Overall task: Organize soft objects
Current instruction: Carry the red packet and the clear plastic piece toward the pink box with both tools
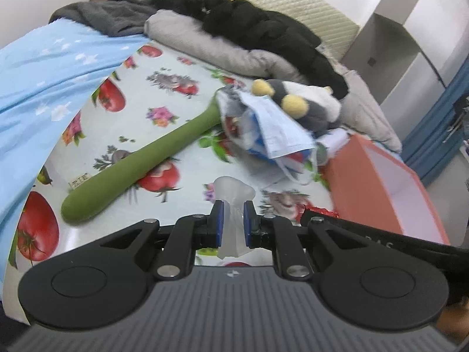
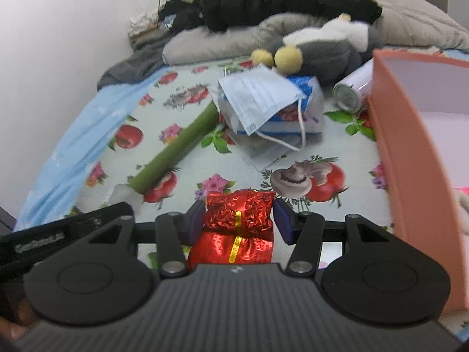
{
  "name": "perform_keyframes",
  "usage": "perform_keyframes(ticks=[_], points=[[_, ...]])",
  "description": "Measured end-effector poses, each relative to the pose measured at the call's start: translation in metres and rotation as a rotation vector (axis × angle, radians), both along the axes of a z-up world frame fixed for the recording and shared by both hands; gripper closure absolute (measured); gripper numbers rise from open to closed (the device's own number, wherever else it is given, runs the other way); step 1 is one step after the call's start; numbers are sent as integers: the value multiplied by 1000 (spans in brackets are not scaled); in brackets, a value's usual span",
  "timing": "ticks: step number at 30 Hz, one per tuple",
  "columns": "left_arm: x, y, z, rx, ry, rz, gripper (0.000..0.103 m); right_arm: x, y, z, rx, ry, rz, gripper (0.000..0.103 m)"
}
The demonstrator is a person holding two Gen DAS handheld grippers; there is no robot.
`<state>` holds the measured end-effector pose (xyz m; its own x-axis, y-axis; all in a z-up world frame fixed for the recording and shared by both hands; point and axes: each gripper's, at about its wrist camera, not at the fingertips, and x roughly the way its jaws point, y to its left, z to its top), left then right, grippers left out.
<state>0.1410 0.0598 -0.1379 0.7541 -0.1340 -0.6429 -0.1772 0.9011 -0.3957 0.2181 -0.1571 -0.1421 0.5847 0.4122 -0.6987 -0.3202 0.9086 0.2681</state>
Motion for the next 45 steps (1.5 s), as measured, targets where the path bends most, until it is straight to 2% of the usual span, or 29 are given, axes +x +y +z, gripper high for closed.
perform_keyframes(ticks=[10, 24, 32, 45], points=[[-32, -27, 52, -23, -63, -56, 87, -49, -35, 59, 38, -116, -41, 49], [-52, -66, 104, -41, -146, -147, 87, -96, -83, 106, 59, -227, -128, 49], [-48, -97, 112, -76, -146, -225, 87, -113, -118, 121, 51, -263, -184, 49], [-29, -162, 107, -83, -118, -383, 87, -131, -174, 112, 26, -246, -321, 49]])
